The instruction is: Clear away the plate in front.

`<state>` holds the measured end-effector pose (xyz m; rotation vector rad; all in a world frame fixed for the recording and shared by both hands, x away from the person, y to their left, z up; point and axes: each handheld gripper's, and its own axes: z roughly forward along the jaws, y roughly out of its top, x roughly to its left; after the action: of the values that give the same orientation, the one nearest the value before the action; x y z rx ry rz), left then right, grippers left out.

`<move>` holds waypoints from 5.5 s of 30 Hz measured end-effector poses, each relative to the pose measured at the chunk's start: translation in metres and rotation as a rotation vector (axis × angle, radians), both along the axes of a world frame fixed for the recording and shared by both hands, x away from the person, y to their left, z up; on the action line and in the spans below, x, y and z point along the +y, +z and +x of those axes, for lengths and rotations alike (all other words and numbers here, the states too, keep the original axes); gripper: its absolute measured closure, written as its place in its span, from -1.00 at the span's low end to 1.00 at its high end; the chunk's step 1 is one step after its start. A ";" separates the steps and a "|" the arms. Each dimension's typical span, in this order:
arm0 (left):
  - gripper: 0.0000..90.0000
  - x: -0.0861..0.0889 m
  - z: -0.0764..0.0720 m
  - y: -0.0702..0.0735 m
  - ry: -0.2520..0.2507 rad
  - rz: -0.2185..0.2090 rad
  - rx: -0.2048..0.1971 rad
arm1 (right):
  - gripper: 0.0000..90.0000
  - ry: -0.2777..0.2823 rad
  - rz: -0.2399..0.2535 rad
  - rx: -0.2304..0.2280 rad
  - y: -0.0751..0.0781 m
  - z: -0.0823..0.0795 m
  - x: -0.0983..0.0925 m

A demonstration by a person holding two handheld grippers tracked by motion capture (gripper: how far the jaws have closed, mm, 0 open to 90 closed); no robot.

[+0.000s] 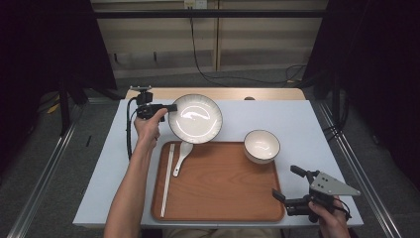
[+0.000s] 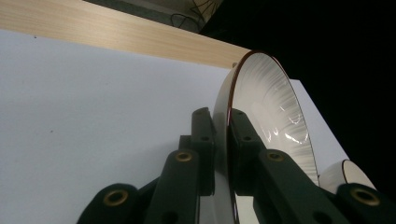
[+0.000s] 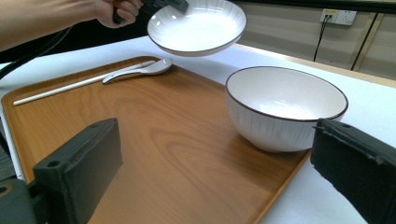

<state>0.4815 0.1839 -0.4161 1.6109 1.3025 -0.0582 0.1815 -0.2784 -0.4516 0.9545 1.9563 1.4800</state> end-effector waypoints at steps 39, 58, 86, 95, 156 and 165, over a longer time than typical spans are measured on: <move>0.83 -0.005 -0.080 0.026 -0.139 0.001 -0.066 | -0.96 -0.003 -0.010 0.004 0.000 0.002 0.002; 0.83 -0.018 -0.115 0.026 -0.278 -0.033 -0.078 | -0.96 -0.007 -0.013 0.000 0.000 0.002 0.002; 0.83 -0.048 -0.124 -0.009 -0.406 0.052 -0.014 | -0.96 -0.002 -0.017 0.000 0.000 0.002 0.003; 0.82 -0.057 -0.121 -0.018 -0.419 0.051 0.006 | -0.96 -0.003 -0.015 -0.001 0.000 0.002 0.003; 0.78 -0.095 -0.112 -0.049 -0.428 0.344 -0.116 | -0.96 -0.006 -0.025 0.005 -0.001 0.004 0.005; -0.08 -0.104 -0.117 -0.044 -0.439 0.339 -0.121 | -0.96 -0.009 -0.015 0.013 -0.002 0.005 0.003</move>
<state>0.3648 0.0801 -0.4605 2.1360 0.8789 -0.0080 0.1864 -0.2754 -0.4534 0.9680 1.9673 1.4557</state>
